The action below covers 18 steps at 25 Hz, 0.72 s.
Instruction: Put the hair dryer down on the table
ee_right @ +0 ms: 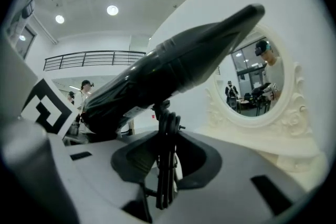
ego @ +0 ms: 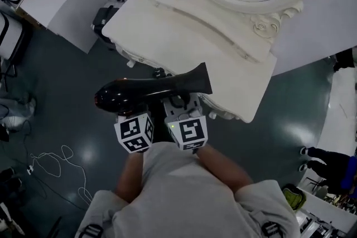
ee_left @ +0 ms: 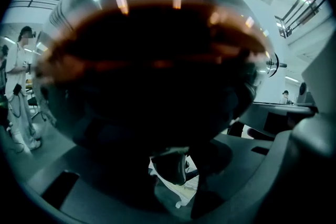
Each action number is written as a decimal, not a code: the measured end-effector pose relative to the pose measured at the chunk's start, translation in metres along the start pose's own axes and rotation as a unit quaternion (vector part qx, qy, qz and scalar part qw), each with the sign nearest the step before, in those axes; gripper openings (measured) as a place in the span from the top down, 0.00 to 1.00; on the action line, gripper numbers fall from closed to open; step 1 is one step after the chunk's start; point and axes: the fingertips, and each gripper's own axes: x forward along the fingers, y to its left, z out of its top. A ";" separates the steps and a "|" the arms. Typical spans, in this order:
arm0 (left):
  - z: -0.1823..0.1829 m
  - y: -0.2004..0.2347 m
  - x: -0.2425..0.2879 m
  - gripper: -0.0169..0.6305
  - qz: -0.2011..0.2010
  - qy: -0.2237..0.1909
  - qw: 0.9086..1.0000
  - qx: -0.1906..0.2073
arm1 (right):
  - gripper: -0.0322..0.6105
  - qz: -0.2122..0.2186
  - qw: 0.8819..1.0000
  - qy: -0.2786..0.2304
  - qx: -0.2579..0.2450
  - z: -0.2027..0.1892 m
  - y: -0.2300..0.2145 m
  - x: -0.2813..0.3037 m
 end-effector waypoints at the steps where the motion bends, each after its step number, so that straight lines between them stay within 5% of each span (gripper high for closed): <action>1: 0.001 -0.004 0.012 0.67 -0.009 0.002 1.000 0.004 | 0.79 -0.006 1.000 0.001 0.000 -0.001 -0.008 0.006; 11: 0.005 -0.019 0.131 0.67 -0.081 0.067 0.993 0.045 | 0.79 -0.057 0.997 0.037 0.025 -0.021 -0.079 0.084; 18: -0.018 -0.015 0.188 0.68 -0.126 0.147 0.980 0.054 | 0.79 -0.094 0.989 0.090 0.072 -0.055 -0.105 0.125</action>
